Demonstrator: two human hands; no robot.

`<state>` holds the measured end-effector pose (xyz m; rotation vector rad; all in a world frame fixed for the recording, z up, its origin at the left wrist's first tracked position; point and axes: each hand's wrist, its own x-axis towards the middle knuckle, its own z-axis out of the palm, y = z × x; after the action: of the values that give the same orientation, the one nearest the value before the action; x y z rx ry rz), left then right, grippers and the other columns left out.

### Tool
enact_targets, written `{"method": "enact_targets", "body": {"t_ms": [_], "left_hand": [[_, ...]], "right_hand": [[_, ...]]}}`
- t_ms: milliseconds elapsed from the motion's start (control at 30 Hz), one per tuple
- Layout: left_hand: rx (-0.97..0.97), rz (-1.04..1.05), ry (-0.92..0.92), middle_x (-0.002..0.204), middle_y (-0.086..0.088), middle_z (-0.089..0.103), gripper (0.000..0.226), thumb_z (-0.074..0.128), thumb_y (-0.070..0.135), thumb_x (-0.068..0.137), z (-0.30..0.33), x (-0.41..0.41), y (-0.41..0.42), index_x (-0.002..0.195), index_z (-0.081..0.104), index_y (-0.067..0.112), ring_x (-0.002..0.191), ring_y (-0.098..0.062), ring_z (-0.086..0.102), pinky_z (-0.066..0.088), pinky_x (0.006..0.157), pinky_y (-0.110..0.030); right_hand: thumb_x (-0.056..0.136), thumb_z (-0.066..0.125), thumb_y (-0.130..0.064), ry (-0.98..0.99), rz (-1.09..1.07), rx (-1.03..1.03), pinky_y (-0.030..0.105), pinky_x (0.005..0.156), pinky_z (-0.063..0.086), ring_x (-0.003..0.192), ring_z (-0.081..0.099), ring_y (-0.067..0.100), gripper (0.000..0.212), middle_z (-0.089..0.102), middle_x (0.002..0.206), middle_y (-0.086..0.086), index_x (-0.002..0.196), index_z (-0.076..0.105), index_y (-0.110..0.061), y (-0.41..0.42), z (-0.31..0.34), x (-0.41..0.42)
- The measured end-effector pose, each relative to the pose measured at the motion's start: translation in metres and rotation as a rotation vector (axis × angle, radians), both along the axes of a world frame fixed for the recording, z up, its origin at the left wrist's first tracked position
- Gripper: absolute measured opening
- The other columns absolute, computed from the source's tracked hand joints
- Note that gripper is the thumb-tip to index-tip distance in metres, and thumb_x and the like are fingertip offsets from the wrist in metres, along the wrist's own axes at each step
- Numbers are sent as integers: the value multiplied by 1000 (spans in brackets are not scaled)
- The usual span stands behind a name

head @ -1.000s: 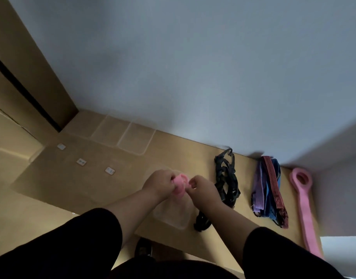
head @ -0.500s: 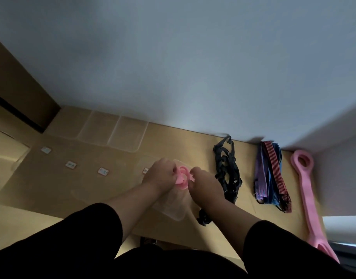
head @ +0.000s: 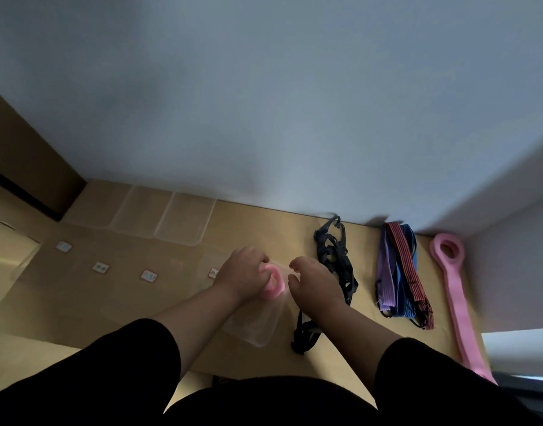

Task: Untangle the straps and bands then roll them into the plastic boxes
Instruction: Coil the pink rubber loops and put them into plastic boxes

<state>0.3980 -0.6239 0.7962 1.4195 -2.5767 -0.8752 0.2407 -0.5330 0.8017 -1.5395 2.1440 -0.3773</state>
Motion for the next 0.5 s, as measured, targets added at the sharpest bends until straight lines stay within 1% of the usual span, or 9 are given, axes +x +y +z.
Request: {"method": "enact_targets", "body": {"t_ms": [133,200,267,333,367,433,467,500], "left_hand": [[-21,-87,18,133,-2,59,41,55,31,95,13,-25,8,132,60,13,124,-20,49,38,105,-32],[-25,-143,20,136,-4,59,44,58,32,94,21,-41,15,134,59,12,127,-20,50,37,108,-31],[-15,-207,38,132,-5,62,44,58,33,93,29,-60,26,131,62,11,125,-20,53,39,109,-32],[-10,-282,48,125,-8,65,40,54,31,93,36,-82,41,123,66,7,119,-23,56,42,105,-36],[-9,-314,48,124,-8,65,38,53,29,95,39,-94,50,122,66,7,118,-22,55,42,104,-35],[-13,-350,74,129,-4,62,38,53,29,97,42,-117,67,128,64,10,124,-18,51,39,105,-30],[-13,-374,84,132,-3,61,39,54,29,97,42,-130,76,130,62,11,126,-16,50,37,106,-28],[-22,-410,97,132,-2,61,39,54,29,97,42,-142,86,131,62,11,127,-15,49,35,106,-26]], "right_hand": [[97,53,-25,-3,-28,-30,34,91,51,113,58,20,33,64,122,3,128,62,-15,14,9,-22],[97,51,-23,2,-41,-46,34,90,50,112,59,21,33,65,119,4,126,65,-14,26,13,-37],[97,50,-23,-1,-71,-56,36,86,51,105,61,21,28,66,110,1,116,69,-15,41,17,-54],[97,47,-26,-10,-109,-51,37,80,52,97,61,20,23,64,101,-2,101,69,-19,61,22,-72],[97,47,-26,-14,-131,-49,37,81,52,96,60,19,22,63,101,-3,100,68,-20,72,26,-81],[97,49,-24,-13,-190,-53,37,86,52,100,59,17,23,63,107,-4,106,68,-17,96,30,-100],[96,49,-22,-8,-225,-52,37,84,52,97,59,16,21,63,104,-4,103,68,-17,109,30,-111],[95,48,-21,2,-259,-39,39,79,53,89,59,16,19,63,96,-4,93,67,-17,122,30,-121]]}}
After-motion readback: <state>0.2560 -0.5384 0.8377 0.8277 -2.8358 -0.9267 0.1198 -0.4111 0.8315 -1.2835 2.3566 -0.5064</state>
